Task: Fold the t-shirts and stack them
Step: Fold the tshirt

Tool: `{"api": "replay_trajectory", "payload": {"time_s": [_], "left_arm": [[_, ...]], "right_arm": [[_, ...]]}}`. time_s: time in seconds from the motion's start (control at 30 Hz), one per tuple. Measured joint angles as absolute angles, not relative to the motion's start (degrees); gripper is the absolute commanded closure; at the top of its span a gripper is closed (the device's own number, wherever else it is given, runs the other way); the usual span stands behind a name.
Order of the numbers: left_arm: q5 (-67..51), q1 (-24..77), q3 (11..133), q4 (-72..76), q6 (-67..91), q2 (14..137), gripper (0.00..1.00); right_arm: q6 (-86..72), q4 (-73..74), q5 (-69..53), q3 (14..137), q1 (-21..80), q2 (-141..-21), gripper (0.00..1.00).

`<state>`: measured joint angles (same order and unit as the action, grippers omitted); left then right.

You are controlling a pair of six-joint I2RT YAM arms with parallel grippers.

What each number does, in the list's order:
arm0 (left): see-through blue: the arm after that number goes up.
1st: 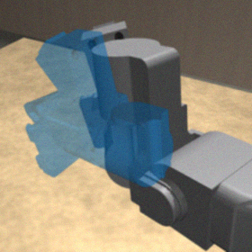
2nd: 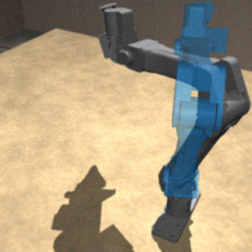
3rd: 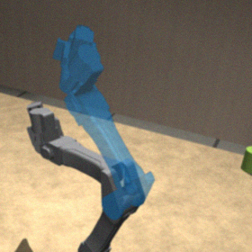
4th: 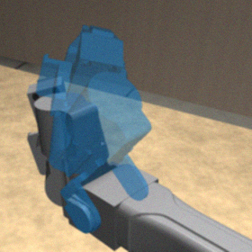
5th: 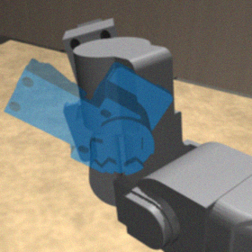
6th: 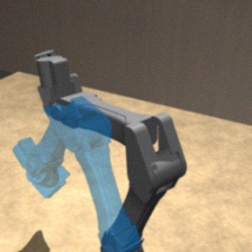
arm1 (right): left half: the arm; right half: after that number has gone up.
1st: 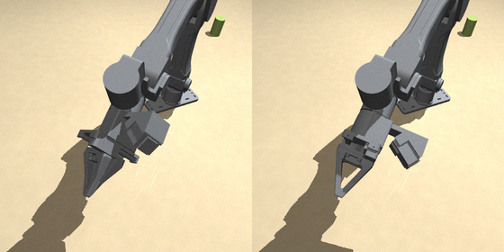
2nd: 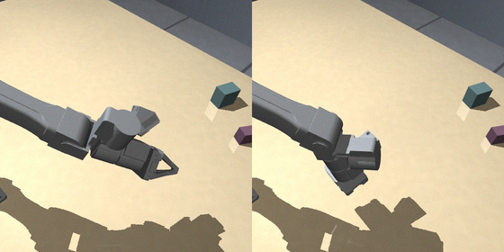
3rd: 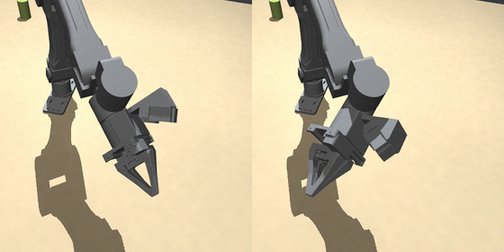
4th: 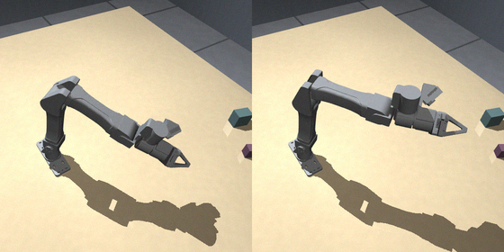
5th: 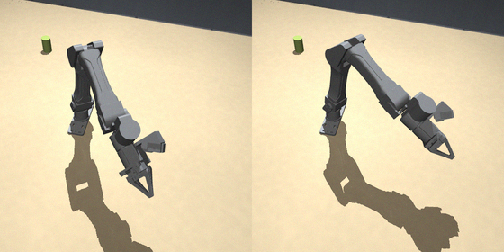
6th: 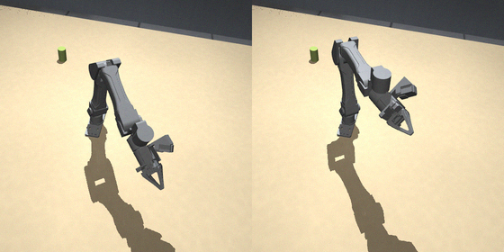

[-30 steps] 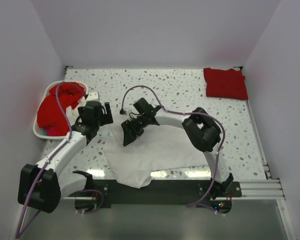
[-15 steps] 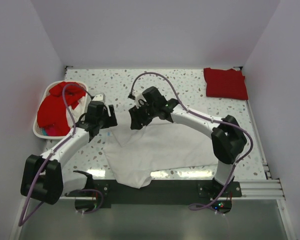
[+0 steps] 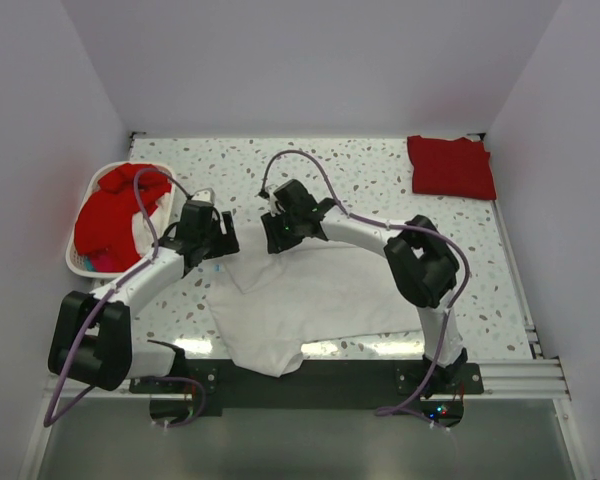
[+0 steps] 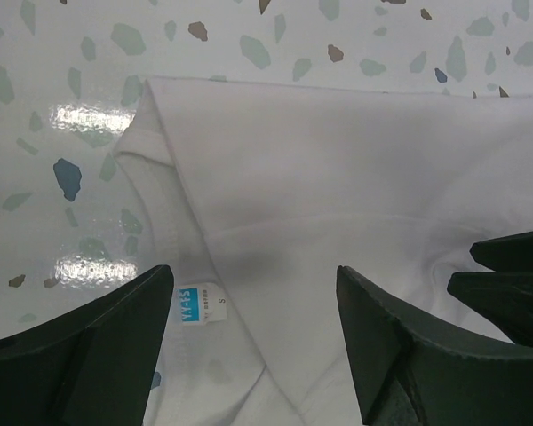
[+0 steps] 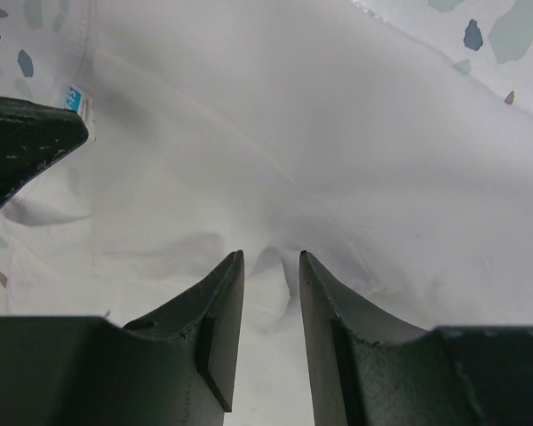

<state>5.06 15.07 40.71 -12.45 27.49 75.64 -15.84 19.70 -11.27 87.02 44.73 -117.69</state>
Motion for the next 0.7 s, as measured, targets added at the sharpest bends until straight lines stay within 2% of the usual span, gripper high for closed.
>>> {"api": "replay_trajectory", "payload": {"time_s": [0.17, 0.4, 0.7], "left_arm": [[5.8, 15.1, 40.7, -12.5, 27.5, 75.6, 0.19], [6.6, 15.1, 40.7, -12.5, 27.5, 75.5, 0.18], [7.4, 15.1, 40.7, -12.8, 27.5, 75.2, 0.18]], "right_arm": [[-16.5, 19.2, -9.9, 88.6, 44.7, -119.4, 0.66], [-16.5, 19.3, -9.5, 88.8, 44.7, -119.8, 0.78], [-14.5, 20.4, -9.6, 83.3, 44.8, -118.2, 0.84]]}}
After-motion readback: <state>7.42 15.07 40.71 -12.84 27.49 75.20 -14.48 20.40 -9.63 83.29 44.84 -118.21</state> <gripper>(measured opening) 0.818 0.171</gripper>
